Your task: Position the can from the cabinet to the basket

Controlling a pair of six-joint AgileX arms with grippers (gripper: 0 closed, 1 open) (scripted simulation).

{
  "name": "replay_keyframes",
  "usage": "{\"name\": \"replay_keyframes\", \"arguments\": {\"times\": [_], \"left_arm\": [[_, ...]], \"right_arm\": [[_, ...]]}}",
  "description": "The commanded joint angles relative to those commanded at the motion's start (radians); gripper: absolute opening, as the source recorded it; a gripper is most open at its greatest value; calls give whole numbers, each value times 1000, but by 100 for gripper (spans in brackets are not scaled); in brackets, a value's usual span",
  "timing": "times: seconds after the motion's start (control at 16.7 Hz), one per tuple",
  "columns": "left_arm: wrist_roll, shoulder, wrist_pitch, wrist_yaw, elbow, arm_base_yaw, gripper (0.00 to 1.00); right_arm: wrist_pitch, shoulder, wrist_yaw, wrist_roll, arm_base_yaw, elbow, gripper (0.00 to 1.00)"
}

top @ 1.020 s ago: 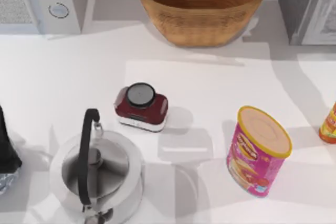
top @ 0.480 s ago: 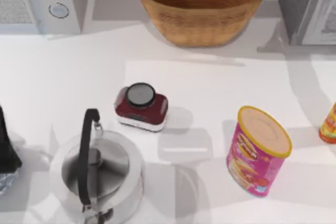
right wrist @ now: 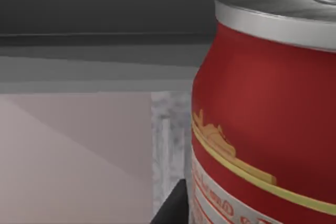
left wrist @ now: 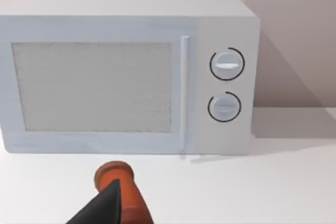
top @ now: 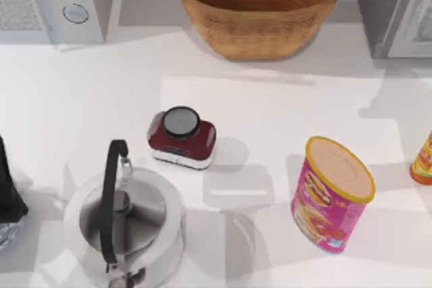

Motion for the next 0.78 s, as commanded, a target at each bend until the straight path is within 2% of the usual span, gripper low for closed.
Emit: {"name": "replay_keyframes", "arguments": {"times": [0.24,0.42,0.6,0.78], "left_arm": [[0,0,0,0,0,0,100],[0,0,0,0,0,0,100],[0,0,0,0,0,0,100],[0,0,0,0,0,0,100]], "right_arm": [[84,-260,-70,-5,-47,-532,0],[159,-465,-129,-13,-86,-840,0],[243,-641,-186,-21,-128,-1056,0],[340,-761,-229,-15,-164,-1177,0]]}}
